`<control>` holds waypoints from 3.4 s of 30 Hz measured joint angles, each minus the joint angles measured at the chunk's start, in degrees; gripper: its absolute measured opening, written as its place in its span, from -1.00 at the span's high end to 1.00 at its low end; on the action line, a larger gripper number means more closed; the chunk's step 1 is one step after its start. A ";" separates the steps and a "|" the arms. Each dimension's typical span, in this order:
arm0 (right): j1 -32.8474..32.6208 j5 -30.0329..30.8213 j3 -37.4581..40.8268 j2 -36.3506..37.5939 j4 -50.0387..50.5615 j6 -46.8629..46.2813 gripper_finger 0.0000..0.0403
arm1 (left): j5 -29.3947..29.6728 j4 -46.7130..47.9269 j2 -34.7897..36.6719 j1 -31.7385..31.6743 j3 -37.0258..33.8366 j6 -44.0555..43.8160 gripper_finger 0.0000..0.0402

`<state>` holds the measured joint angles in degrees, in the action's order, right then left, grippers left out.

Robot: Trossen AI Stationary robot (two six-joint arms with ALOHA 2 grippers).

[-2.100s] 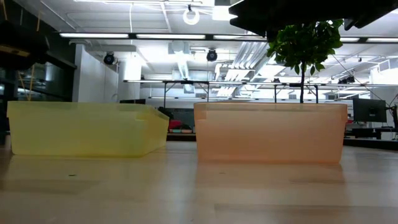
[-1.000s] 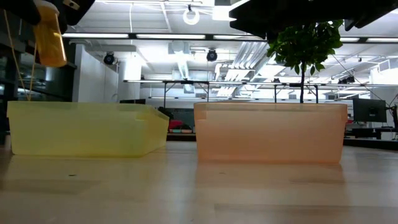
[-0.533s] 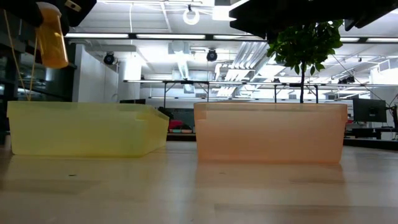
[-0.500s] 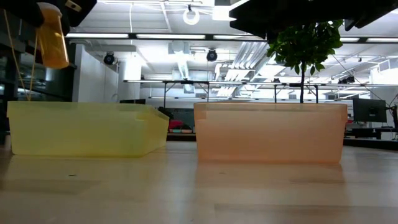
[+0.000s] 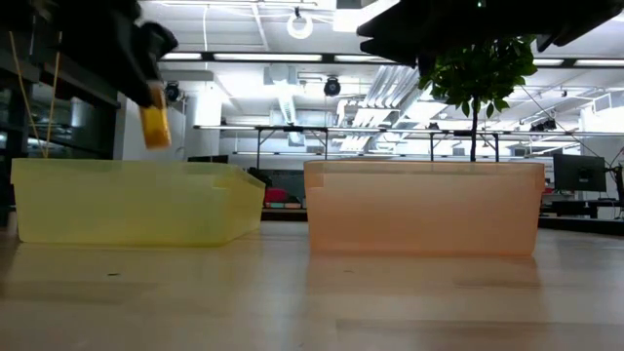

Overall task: Pick and place medicine bottles into bin by pill shape (circle, oval)
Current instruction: Put the orange tablet bottle into the yellow bin, then put the pink tablet bottle into the yellow bin

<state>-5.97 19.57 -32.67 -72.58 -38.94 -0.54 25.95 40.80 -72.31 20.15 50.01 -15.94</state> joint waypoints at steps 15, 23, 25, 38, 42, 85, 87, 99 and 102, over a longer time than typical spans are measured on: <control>0.45 0.00 0.02 0.02 0.88 -0.95 0.08 | -11.68 -13.12 -0.07 -20.26 -11.43 -0.51 0.46; 0.45 0.00 0.02 0.02 0.74 -0.96 0.08 | -13.56 -14.70 -0.07 -21.29 -13.99 -1.83 0.46; 0.47 0.00 0.02 0.02 0.74 -0.96 0.08 | -13.54 -14.81 -0.07 -21.28 -14.42 -1.88 0.46; 0.45 0.00 0.02 0.00 0.74 -0.96 0.08 | -14.98 -14.96 -0.07 -21.28 -15.23 -1.49 0.46; 0.47 -0.02 0.02 0.01 0.74 -0.96 0.08 | -14.98 -14.96 -0.07 -21.28 -15.23 -1.46 0.41; 0.45 -0.02 0.07 0.02 1.03 -0.97 0.08 | -8.83 -59.38 30.62 -10.77 -26.11 15.61 0.16; 0.47 -0.02 0.07 0.02 1.03 -0.96 0.08 | -8.82 -63.64 31.08 -10.14 -29.43 16.61 0.16; 0.46 -0.02 0.07 0.02 -0.49 -0.55 0.08 | -8.82 -70.23 31.10 -9.98 -32.16 19.19 0.16; 0.46 -0.02 0.07 0.02 -1.11 -0.54 0.08 | -8.82 -70.26 31.10 -9.98 -32.16 19.19 0.16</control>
<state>-5.51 19.55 -32.60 -72.55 -40.05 -1.08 17.12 -29.46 -41.21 10.17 17.85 3.25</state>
